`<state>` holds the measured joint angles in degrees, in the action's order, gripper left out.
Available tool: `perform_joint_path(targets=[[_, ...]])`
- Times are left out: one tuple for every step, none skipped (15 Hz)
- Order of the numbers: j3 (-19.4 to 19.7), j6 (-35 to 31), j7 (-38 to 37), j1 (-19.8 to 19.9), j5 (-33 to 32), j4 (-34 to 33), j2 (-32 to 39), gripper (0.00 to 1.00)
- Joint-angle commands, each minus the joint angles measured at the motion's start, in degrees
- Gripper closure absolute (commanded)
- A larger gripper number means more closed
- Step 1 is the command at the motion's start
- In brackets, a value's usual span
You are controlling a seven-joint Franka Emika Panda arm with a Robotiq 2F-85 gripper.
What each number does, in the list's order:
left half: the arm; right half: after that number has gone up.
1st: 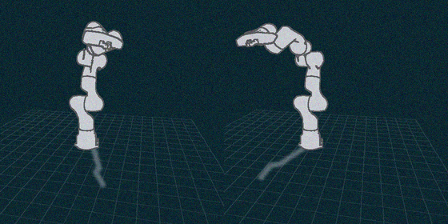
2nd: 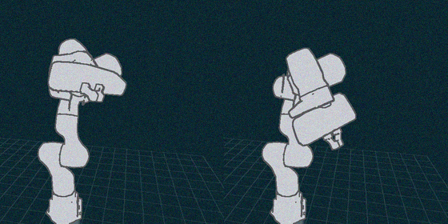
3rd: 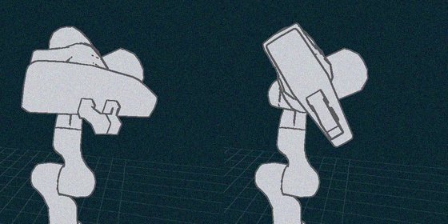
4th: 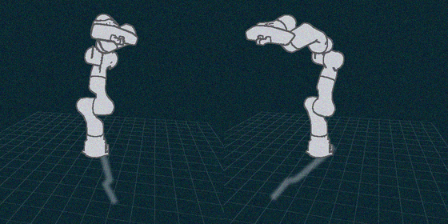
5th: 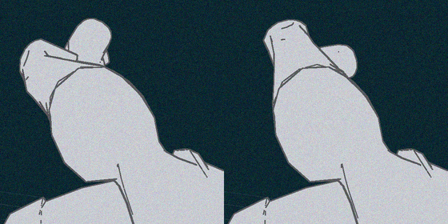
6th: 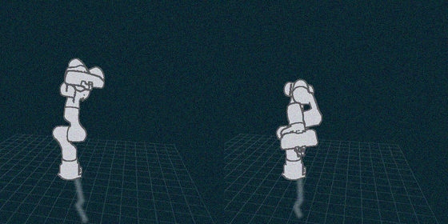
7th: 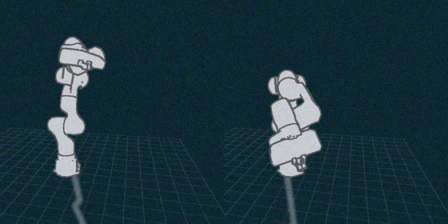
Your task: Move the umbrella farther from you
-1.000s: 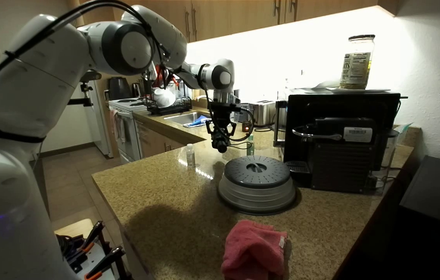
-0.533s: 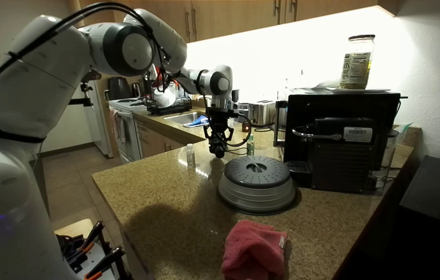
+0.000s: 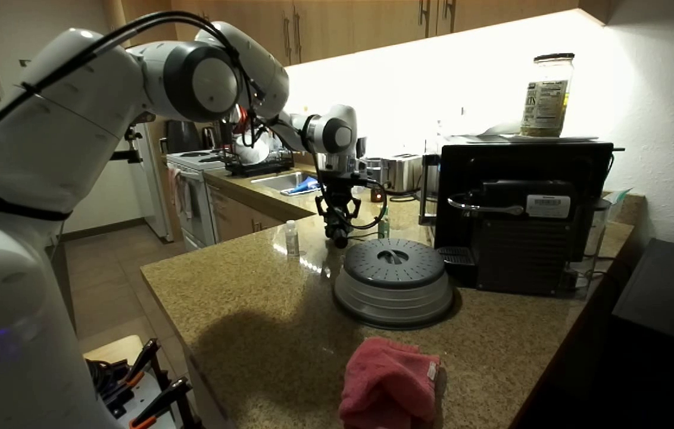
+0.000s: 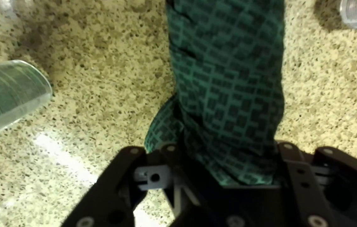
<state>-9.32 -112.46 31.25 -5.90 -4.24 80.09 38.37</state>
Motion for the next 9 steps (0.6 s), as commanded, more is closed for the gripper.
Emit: perform_joint_path(targets=[[-0.8, -2.2, 1.3, 0.9, 0.2, 1.6, -0.2, 0.80], [-0.8, -2.4, 1.3, 1.2, 0.5, 1.9, 0.2, 0.80], [-0.8, -2.7, 1.4, 1.4, 0.6, 2.2, 0.5, 0.80], [-0.8, -3.1, 1.4, 1.5, 0.5, 2.7, 0.7, 0.80], [-0.7, -3.5, 1.3, 1.7, 0.5, 3.0, 0.9, 0.80], [-0.7, -4.0, 1.3, 1.8, 0.4, 3.3, 1.1, 0.80], [-0.7, -4.7, 1.2, 2.0, 0.4, 3.6, 1.2, 0.80], [-0.7, -5.1, 1.1, 2.0, 0.3, 3.7, 1.1, 0.80], [-0.7, -5.3, 1.1, 2.1, 0.3, 3.8, 1.1, 0.80]])
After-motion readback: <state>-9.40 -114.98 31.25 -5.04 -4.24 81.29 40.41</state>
